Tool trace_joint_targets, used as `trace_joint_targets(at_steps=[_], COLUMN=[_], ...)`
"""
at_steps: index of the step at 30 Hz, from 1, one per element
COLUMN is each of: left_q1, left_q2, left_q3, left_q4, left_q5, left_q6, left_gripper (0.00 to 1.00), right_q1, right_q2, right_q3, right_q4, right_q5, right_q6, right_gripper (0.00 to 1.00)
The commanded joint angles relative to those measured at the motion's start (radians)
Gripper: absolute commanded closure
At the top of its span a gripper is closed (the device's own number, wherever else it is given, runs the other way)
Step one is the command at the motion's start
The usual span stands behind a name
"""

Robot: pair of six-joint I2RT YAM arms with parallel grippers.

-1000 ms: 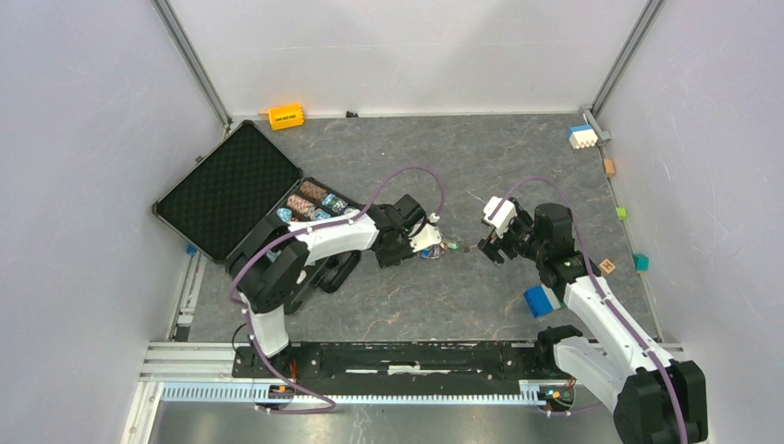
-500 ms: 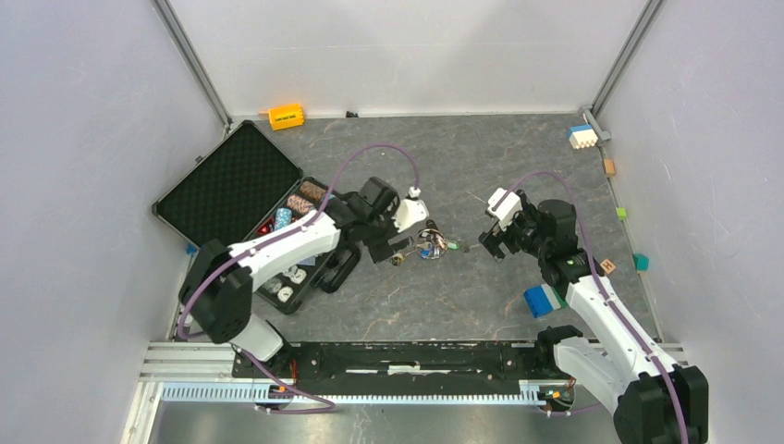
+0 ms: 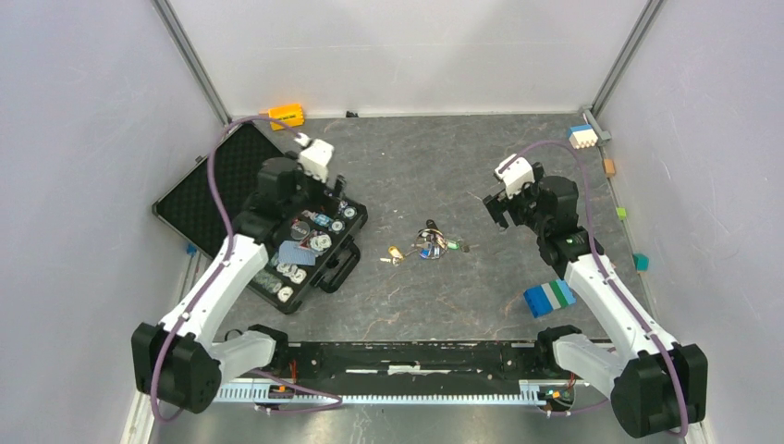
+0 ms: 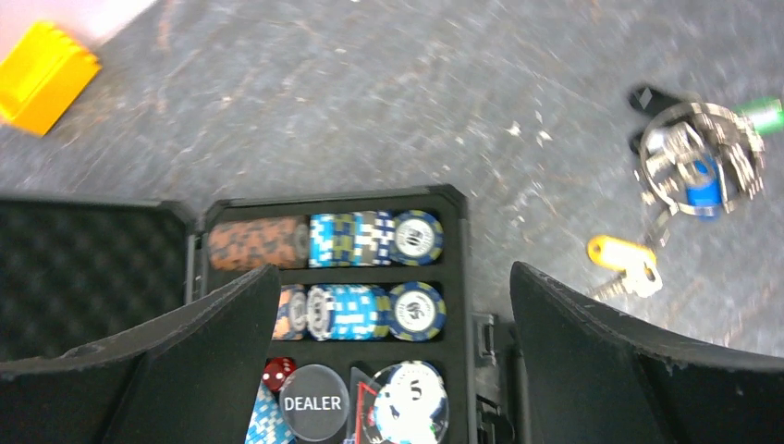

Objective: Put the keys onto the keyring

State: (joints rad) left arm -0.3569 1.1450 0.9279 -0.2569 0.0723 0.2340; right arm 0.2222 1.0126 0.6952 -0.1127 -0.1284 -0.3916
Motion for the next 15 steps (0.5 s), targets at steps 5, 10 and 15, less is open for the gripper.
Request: trace_joint_targets(at_steps=[5,10,15], left_q1=[0.285,0.397,0.430], left_q2=[-0.145,-0.122,-0.039], left_q3=[-0.133,-0.197,-0.199], left_q4=[0.294,0.419,0.503], left_q5=[0.135,0.227,0.275], left_q6=[-0.284,-0.390,-0.432], left_gripper=[0.00,0.00,0.00], right_q1=[-0.003,-0.001,-0.002], right_q2=[-0.017,-0.007,0.056], right_q3=[0.009,-0.029,0.030], right_q4=[0.145,0.237,0.239], right_q5=[0.184,0.194,0.202], right_q6=[0.116,0.161,0.170], right_gripper=[0.02,0.02,0.02])
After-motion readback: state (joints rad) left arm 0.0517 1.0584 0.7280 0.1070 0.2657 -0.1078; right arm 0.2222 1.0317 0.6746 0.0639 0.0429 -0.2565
